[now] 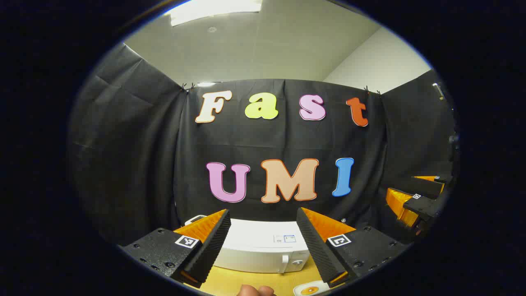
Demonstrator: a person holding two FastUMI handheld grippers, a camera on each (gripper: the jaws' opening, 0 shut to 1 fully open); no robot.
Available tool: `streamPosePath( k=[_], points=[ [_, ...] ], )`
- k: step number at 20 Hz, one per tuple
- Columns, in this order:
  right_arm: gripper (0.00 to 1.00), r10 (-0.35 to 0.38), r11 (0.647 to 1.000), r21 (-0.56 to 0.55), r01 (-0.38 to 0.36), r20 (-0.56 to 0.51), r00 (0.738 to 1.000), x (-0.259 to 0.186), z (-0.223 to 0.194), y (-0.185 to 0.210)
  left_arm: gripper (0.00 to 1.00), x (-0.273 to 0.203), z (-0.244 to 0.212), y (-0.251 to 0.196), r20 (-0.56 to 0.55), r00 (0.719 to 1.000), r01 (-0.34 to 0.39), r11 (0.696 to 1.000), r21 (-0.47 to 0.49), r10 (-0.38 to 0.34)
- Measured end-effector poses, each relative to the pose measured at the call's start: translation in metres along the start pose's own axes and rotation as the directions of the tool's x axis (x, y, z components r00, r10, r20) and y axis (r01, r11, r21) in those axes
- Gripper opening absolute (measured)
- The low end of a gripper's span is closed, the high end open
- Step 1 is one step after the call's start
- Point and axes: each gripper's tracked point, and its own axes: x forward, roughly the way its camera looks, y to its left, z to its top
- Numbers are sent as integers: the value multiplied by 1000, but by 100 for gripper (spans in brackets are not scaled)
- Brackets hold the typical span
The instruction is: Open the microwave oven with the left hand, put the food in, and close the microwave oven.
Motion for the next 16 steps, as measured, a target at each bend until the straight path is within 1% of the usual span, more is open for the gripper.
streamPosePath(
  k=[2, 7, 9, 16],
  points=[
    [94, 2, 1000, 5, -2, 9, 1000, 5, 1, -4, 98, 3, -4, -7, -12, 1000, 18, 1000, -3, -18],
    [94, -2, 1000, 6, 2, 11, 1000, 9, -2, -13, 98, 8, -1, -2, -10, 1000, -8, 1000, 9, 8],
    [94, 1, 1000, 13, -1, -5, 1000, 11, -7, -14, 98, 10, -3, -2, -15, 1000, -9, 1000, 17, 9],
    [94, 14, 1000, 18, -13, -18, 1000, 17, -12, -9, 98, 18, -9, 6, -26, 999, -37, 999, 12, 37]
  ],
)
